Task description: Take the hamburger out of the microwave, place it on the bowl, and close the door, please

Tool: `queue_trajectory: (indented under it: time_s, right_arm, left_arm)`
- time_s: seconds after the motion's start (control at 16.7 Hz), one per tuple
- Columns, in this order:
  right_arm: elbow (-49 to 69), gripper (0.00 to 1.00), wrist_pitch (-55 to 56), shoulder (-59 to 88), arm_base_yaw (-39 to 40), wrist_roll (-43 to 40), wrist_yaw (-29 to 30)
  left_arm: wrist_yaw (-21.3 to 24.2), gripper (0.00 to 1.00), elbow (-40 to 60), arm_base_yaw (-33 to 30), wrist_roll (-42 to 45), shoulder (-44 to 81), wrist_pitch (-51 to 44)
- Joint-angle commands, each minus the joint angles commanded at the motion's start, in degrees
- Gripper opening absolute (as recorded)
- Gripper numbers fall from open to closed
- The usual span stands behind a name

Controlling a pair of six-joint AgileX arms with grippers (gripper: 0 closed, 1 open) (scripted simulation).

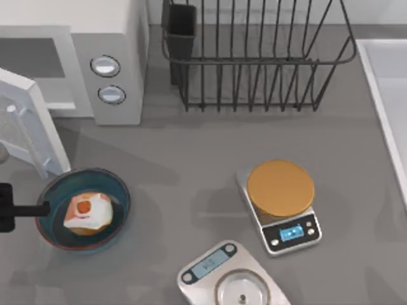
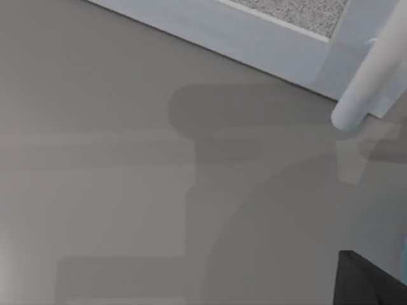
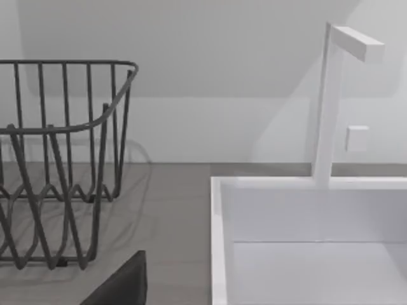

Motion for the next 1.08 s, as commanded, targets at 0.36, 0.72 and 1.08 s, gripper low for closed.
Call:
queue_trajectory:
  time_s: [0.36, 0.72, 1.08]
  right_arm:
    - [0.0, 1.00, 0.0, 0.0, 0.0, 0.0, 0.0]
    - [0.0, 1.00, 0.0, 0.0, 0.0, 0.0, 0.0]
    - [0.0, 1.00, 0.0, 0.0, 0.0, 0.0, 0.0]
  left_arm:
    - [-0.1, 0.00, 0.8, -0.1, -0.3, 1.0, 0.4]
    - [-0.2, 0.00, 9.9, -0.5, -0.3, 17.2, 6.7]
    - [-0.3, 0.00, 17.3, -0.8, -0.3, 29.4, 12.2]
